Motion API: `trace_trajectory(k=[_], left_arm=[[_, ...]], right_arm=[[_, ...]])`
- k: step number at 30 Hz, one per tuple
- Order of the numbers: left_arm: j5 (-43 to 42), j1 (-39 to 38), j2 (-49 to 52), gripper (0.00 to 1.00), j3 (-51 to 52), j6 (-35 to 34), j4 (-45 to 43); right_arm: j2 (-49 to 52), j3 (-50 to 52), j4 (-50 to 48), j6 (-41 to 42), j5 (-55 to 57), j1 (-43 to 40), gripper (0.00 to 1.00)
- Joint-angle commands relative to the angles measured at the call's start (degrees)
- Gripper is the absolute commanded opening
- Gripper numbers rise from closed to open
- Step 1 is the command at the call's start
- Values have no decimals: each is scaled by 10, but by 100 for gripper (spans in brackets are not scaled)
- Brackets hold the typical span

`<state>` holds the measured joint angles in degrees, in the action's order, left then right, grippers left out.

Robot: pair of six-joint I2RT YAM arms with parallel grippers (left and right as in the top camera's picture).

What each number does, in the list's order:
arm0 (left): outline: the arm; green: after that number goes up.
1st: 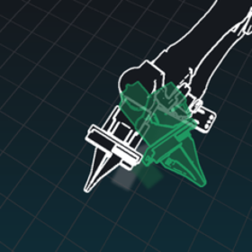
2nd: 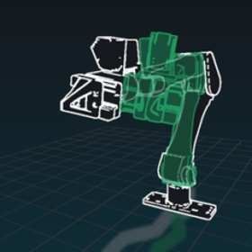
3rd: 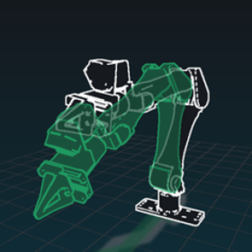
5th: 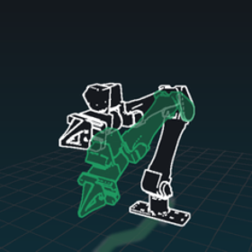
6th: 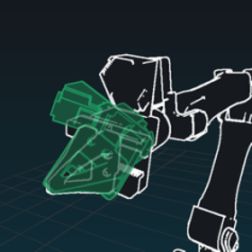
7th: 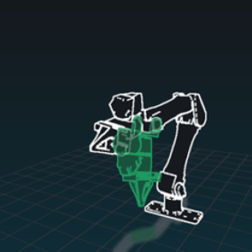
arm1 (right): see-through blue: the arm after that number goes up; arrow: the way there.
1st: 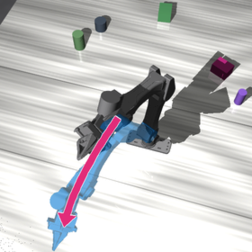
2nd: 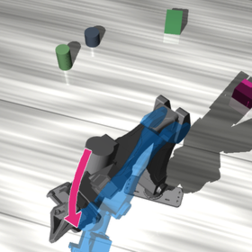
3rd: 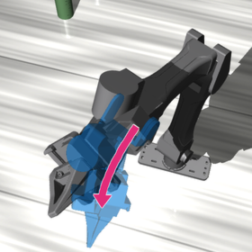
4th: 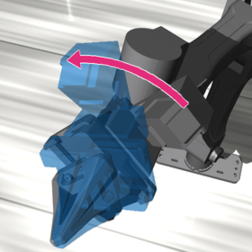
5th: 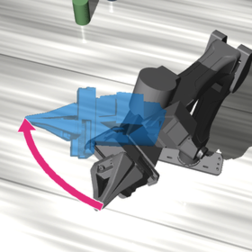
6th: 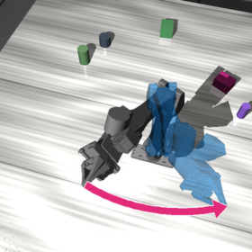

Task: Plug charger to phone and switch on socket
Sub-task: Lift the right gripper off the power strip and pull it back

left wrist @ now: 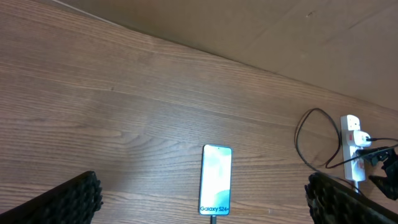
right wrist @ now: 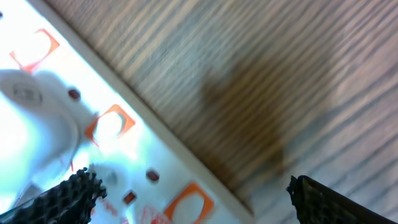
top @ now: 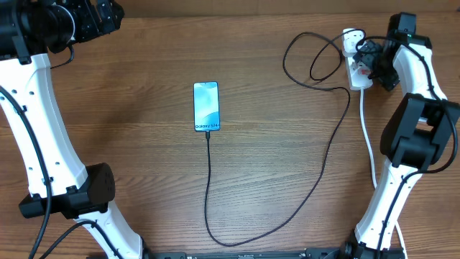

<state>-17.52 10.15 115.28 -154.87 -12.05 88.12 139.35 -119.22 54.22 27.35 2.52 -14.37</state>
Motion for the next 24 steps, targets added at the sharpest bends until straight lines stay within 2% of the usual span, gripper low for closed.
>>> trace_trajectory(k=[1,11,13,17,24], left_arm=[[1,-2,-2,100,-2,-2,0],[1,-2,-2,100,-2,-2,0],[1,-2,-2,100,-2,-2,0],[1,-2,-2,100,-2,-2,0],[1,-2,-2,100,-2,-2,0]], right_arm=[[-24,-24,20,-9,-2,-4,100],[-143,-28,97,-14,-2,-19,100],[-181,-28,116,-29,-8,-19,94],[-281,-28,178,-66,-39,-17,74],[-468,-28,303,-69,-79,-17,83]])
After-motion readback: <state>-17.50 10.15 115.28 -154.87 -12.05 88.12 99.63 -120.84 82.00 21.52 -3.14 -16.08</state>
